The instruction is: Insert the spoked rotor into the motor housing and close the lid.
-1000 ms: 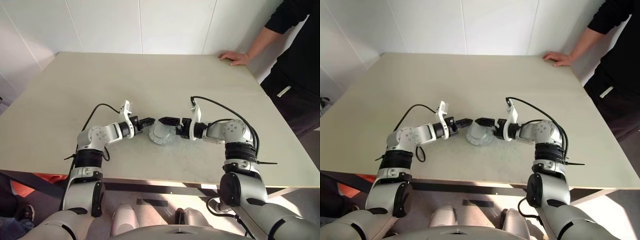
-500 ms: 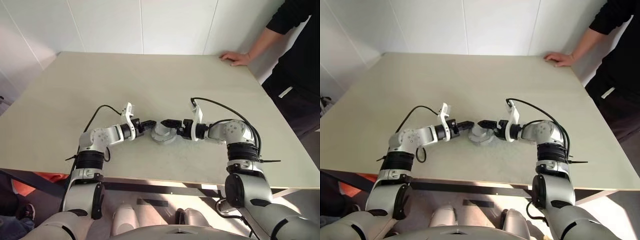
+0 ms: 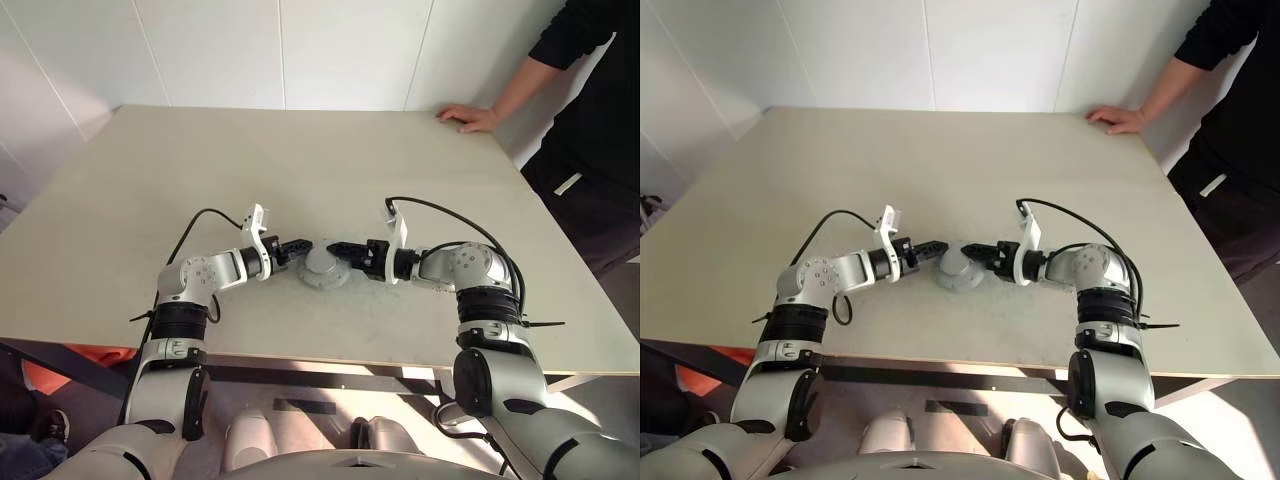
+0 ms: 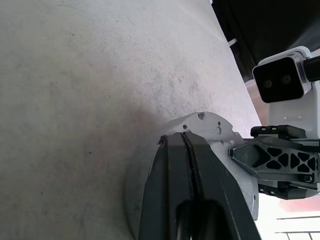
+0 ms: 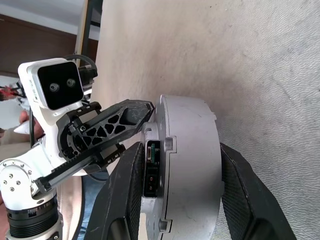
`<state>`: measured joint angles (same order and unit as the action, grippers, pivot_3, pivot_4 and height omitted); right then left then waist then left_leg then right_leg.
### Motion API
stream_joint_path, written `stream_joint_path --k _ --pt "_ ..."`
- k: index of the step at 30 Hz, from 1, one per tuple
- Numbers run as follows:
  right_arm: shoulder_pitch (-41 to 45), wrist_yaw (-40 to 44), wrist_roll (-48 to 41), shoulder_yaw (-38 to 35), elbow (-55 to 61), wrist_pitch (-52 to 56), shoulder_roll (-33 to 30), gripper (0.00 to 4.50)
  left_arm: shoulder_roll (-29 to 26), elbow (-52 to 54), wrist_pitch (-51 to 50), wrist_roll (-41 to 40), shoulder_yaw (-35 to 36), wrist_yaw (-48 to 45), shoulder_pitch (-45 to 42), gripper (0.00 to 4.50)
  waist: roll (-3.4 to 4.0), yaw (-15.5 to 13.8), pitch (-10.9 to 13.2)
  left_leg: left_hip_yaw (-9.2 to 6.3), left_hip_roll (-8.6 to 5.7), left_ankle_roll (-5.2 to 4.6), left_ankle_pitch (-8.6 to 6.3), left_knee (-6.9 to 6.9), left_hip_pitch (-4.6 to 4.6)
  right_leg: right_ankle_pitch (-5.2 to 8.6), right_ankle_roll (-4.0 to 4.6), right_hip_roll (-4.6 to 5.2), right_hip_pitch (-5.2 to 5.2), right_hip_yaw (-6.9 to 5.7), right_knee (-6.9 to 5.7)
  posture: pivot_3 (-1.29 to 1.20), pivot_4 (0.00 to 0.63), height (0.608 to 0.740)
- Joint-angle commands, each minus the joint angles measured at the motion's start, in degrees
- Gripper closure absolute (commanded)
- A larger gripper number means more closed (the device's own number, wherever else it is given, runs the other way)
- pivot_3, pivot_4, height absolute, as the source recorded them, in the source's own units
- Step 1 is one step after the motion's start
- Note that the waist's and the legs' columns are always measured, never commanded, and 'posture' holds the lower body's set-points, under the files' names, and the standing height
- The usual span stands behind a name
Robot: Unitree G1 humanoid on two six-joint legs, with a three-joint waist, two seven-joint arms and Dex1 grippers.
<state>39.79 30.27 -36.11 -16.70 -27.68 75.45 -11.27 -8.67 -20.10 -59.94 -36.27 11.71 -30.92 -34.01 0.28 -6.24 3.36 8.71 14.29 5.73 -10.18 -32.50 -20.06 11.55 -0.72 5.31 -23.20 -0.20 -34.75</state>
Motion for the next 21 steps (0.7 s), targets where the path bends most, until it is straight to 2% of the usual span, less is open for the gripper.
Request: stream_joint_path --k 1,15,21 --pt "2.3 -2.1 -0.7 -2.3 -1.8 0.2 0.5 2.44 -0.3 0.7 1.0 -0.2 0.4 0.1 -0.1 4.5 0.0 0.0 0.0 0.0 0.0 0.0 0.0 0.0 0.0 0.0 0.0 0.0 0.0 0.0 0.0 0.0 0.0 0.74" --pt "6.2 -7.8 -2.9 -11.4 -8.8 -1.2 2.8 2.44 -2.1 3.7 0.7 -7.7 12.6 2.9 3.1 4.5 0.0 0.3 0.0 -0.01 0.01 0.0 0.0 -0.01 0.0 0.0 0.0 0.0 -0.02 -0.01 0.0 0.0 0.0 0.74" --pt "9.8 -11.6 -5.7 -17.3 -11.4 -2.6 4.6 2.44 -0.7 5.8 0.9 -9.6 13.5 4.9 5.1 4.5 0.0 0.4 0.0 -0.01 0.01 0.02 0.01 -0.02 -0.06 0.0 0.0 0.0 -0.09 -0.01 -0.01 0.0 0.0 0.74"
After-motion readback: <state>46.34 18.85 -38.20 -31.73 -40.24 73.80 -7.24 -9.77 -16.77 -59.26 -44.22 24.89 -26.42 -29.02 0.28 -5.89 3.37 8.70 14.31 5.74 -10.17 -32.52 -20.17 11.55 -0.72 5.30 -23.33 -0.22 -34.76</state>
